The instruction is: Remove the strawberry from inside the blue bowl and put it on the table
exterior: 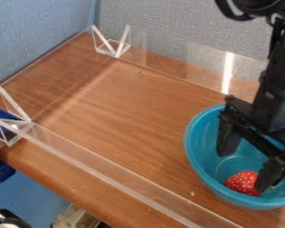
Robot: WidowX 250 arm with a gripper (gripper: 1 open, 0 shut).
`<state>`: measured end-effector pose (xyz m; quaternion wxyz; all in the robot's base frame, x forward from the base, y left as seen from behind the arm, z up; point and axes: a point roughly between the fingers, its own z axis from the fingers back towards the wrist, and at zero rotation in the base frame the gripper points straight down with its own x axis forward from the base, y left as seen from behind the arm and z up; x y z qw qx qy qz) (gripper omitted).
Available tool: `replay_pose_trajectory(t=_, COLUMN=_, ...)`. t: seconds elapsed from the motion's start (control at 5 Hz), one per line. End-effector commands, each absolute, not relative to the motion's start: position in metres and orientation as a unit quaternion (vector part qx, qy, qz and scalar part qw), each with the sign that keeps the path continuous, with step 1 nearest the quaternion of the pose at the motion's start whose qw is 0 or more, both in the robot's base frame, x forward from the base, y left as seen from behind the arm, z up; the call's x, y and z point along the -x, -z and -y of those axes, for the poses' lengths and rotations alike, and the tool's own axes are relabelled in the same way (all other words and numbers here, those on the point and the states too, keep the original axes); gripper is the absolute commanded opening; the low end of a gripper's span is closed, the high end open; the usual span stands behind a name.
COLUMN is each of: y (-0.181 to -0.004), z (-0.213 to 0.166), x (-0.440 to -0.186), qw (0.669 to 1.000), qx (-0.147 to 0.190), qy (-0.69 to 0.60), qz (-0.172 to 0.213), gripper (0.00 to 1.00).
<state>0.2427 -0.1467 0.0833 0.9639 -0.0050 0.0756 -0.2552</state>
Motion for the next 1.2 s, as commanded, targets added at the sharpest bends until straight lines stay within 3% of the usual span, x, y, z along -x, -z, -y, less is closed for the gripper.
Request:
replay_pose_trajectory(t=0.0, y=-0.094, z=0.149, x=-0.244, qw=0.965, qx=0.008, qy=0.256, qz=-0.049, gripper=1.0)
replay_pose_trajectory(t=0.6, y=-0.115, z=0.142, x=-0.242, qw=0.972, qx=0.001, qy=0.233, qz=-0.011, gripper=1.0)
replay_pose_trajectory(t=1.0, y=-0.105, z=0.143, x=-0.241, qw=0.974, qx=-0.002, qy=0.228, qz=-0.011, gripper=1.0)
